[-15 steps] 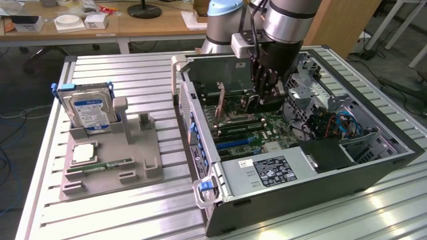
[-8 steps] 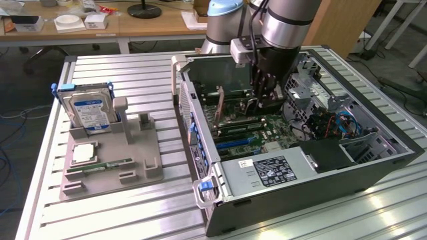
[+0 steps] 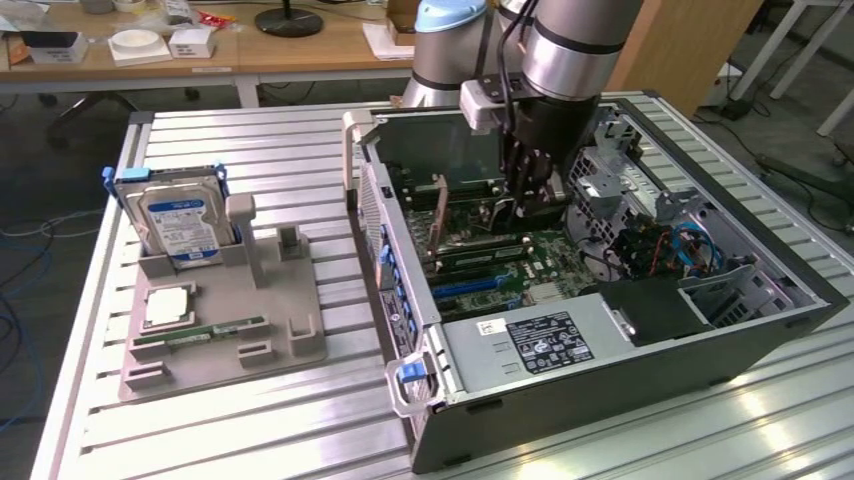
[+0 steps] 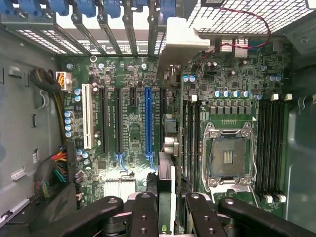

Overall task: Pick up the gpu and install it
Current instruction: 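Insert the gpu into the slot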

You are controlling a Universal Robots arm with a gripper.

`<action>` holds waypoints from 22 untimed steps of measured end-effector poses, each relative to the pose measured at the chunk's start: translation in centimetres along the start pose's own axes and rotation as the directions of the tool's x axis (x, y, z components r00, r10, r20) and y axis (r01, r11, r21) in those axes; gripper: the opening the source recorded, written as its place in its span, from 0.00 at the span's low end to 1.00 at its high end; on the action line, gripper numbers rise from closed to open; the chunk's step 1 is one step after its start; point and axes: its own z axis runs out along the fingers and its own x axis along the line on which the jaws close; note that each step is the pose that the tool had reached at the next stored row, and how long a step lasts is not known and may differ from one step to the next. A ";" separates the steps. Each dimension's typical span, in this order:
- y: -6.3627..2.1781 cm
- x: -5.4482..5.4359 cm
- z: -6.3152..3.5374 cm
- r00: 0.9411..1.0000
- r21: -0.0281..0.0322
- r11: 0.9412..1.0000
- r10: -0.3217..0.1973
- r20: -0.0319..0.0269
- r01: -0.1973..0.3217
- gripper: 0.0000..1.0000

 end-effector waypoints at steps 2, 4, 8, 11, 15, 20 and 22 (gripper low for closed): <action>-0.01 0.2 -0.01 1.000 0.000 1.000 0.000 0.000 0.000 0.26; 0.00 0.2 -0.01 1.000 0.000 1.000 0.000 0.000 0.000 0.26; 0.01 0.2 0.08 1.000 -0.001 1.000 -0.019 0.000 0.019 0.26; 0.01 0.2 0.09 1.000 -0.001 1.000 -0.020 0.000 0.020 0.26; 0.01 0.2 0.11 1.000 -0.001 1.000 -0.021 0.000 0.021 0.26; 0.00 0.2 0.23 1.000 0.000 1.000 -0.003 0.000 0.003 0.26; 0.02 0.2 0.27 1.000 0.000 1.000 -0.003 -0.001 0.003 0.26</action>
